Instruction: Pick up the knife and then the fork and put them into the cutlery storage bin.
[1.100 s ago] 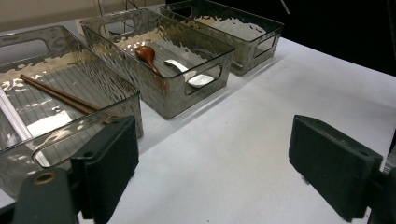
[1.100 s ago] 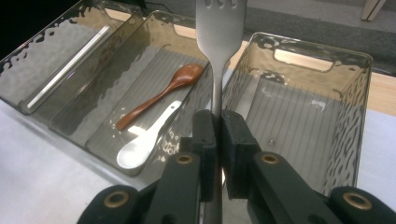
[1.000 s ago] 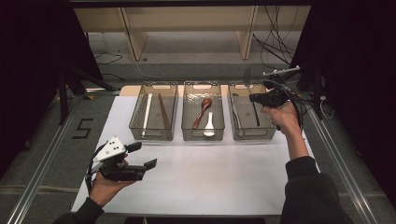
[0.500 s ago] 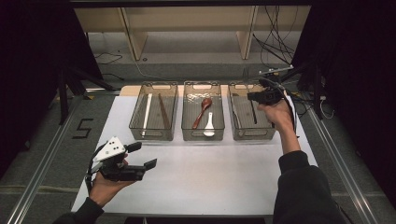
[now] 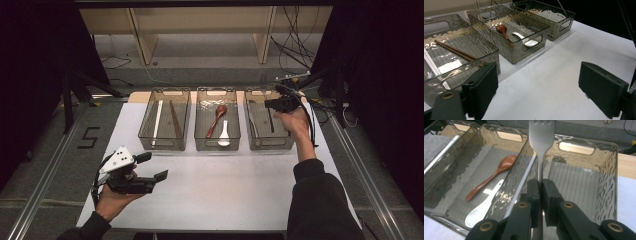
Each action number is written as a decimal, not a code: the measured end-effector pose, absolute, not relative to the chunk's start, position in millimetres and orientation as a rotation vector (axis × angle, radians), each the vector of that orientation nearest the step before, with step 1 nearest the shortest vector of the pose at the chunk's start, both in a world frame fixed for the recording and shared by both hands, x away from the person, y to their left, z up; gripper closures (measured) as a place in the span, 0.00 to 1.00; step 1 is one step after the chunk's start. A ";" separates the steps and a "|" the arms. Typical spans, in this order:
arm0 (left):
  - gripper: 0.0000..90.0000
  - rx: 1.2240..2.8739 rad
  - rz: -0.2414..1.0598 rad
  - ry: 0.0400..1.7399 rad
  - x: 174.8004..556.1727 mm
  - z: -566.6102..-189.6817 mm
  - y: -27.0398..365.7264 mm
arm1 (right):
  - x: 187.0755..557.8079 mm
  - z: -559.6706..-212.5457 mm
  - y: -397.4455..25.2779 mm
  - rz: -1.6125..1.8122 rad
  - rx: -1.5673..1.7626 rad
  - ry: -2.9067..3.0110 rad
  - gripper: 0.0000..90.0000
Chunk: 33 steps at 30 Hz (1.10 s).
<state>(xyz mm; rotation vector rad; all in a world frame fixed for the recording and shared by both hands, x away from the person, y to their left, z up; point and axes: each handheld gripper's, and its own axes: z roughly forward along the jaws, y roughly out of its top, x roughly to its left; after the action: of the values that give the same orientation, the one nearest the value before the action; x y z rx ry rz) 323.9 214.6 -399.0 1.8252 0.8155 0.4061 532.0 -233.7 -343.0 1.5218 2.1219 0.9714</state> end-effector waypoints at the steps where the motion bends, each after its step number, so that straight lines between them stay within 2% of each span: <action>1: 0.17 1.825 0.406 0.814 323.9 -398.9 214.7 | 532.6 -344.0 -233.2 0.967 1.519 2.123 0.95; 29: 0.17 1.831 0.407 0.808 323.7 -398.7 214.4 | 535.4 -377.3 -239.7 0.917 1.605 2.107 0.94; 32: 0.17 1.832 0.407 0.807 323.7 -398.8 214.1 | 536.6 -381.1 -240.4 0.904 1.636 2.124 0.92; 33: 0.17 1.832 0.408 0.807 323.6 -398.8 214.1 | 536.9 -381.8 -240.6 0.902 1.647 2.123 0.88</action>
<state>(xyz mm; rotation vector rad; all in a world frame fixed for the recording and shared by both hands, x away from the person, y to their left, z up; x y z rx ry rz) 323.6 214.1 -398.8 1.8322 0.8066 0.4077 536.9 -240.6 -381.8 1.6475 2.1225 0.9024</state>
